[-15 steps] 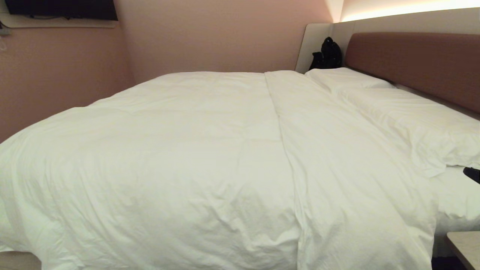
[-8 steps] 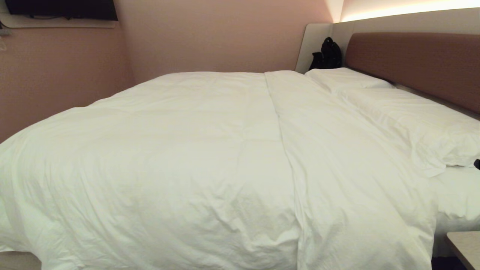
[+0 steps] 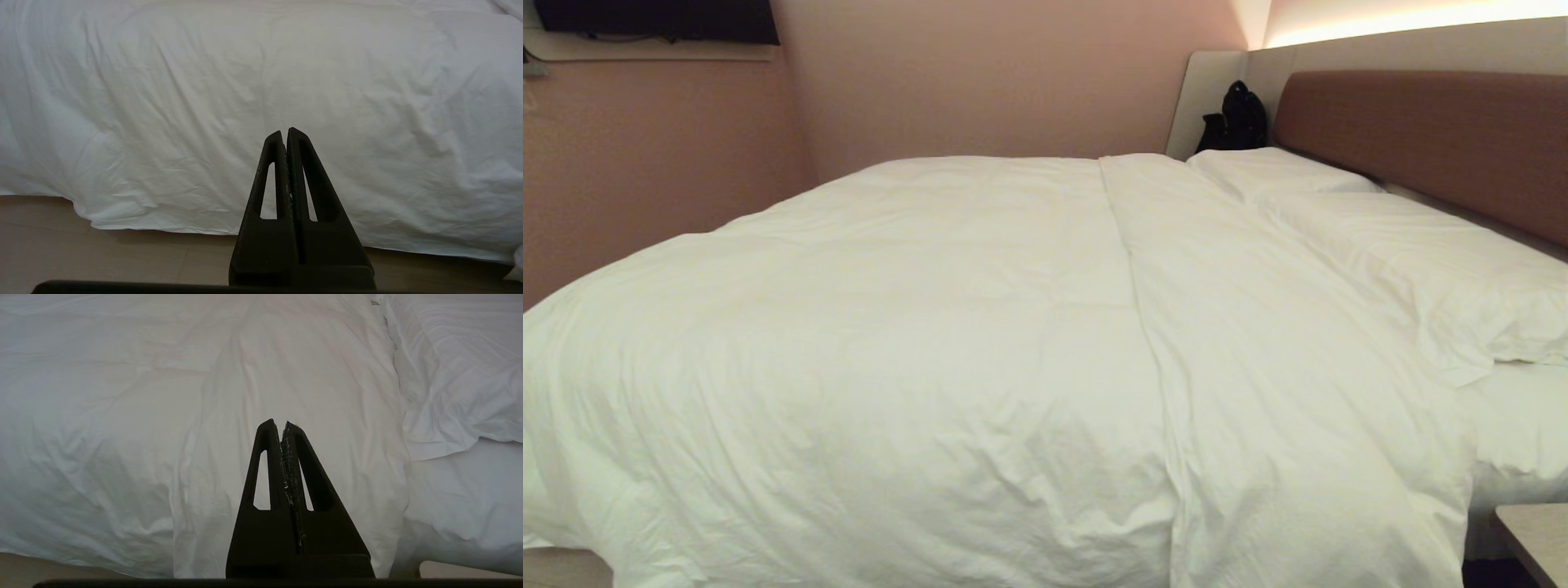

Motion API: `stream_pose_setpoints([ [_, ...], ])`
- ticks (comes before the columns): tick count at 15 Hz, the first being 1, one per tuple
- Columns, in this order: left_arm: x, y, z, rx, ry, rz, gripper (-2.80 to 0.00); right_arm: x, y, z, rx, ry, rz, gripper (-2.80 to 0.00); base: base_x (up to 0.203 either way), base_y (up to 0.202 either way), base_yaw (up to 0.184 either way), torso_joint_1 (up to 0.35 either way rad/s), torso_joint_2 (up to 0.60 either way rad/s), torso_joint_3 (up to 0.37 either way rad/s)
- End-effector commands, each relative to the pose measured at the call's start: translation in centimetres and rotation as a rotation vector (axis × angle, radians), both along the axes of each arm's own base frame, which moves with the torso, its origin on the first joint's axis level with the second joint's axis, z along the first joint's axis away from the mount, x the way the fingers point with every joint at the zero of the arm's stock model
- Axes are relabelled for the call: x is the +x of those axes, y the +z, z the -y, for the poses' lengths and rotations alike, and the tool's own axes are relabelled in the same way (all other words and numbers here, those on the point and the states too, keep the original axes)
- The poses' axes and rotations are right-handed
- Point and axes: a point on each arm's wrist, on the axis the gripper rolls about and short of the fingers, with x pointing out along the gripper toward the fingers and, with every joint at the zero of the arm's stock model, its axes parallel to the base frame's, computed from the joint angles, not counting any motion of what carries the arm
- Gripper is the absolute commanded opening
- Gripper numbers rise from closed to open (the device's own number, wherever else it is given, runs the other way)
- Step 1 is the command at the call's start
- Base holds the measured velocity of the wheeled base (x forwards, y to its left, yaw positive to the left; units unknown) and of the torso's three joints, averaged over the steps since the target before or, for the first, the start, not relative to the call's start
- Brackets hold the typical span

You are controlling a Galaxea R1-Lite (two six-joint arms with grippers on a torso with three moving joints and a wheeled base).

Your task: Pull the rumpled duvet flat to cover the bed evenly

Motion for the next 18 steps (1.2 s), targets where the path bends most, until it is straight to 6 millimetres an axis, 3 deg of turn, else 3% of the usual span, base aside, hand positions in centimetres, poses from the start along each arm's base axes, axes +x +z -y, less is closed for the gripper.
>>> stream_pose_setpoints([
  [1, 0.0, 0.0, 0.0, -0.001, 0.000, 0.000, -2.80, -0.8, 0.0, -0.1, -0.001, 0.002, 0.005, -2.80, 0.000, 0.000, 0.000, 0.000, 0.00, 0.000],
  [18, 0.0, 0.0, 0.0, -0.001, 0.000, 0.000, -2.80, -4.5, -0.4, -0.6, -0.005, 0.004, 0.036, -2.80, 0.000, 0.000, 0.000, 0.000, 0.00, 0.000],
])
